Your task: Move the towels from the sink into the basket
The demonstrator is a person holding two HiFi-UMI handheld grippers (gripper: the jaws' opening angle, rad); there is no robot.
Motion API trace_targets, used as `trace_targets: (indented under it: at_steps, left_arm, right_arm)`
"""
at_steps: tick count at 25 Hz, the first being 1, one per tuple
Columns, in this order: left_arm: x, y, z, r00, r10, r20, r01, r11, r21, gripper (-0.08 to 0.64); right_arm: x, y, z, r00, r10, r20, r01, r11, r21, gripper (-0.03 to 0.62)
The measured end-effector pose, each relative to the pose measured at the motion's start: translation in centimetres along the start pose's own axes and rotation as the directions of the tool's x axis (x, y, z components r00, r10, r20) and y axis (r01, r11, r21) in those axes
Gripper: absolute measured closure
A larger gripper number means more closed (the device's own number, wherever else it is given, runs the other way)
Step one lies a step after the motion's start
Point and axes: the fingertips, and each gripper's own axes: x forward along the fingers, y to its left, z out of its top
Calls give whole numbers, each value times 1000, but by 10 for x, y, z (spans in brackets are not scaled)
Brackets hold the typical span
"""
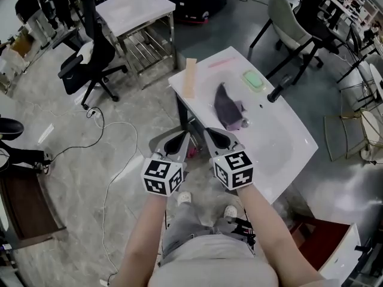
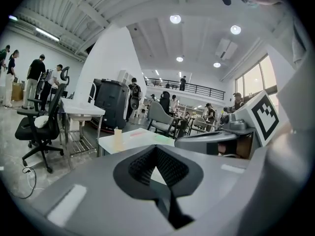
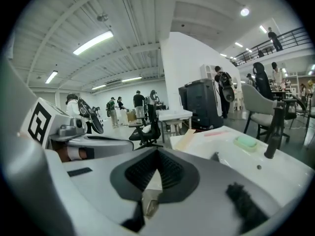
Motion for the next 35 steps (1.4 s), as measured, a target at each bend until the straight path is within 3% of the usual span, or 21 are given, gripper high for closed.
trace_targets:
  at_steps: [21,25,35]
  left_arm:
    - [3,-76,91,978,-122,172,96,984,153,558]
    - [6,-87,98,967,-172,186,142,977,162,557]
    - [13,-91,103,964,-179,197,147,975,168,557]
  right_arm:
    - [-77,-17,73,975,-83,206,81,997,17,575]
    - [-80,-19,79,971,-88,224,86,996,18,575]
    - [-80,-24,83,967,-98,236,94,995,29,575]
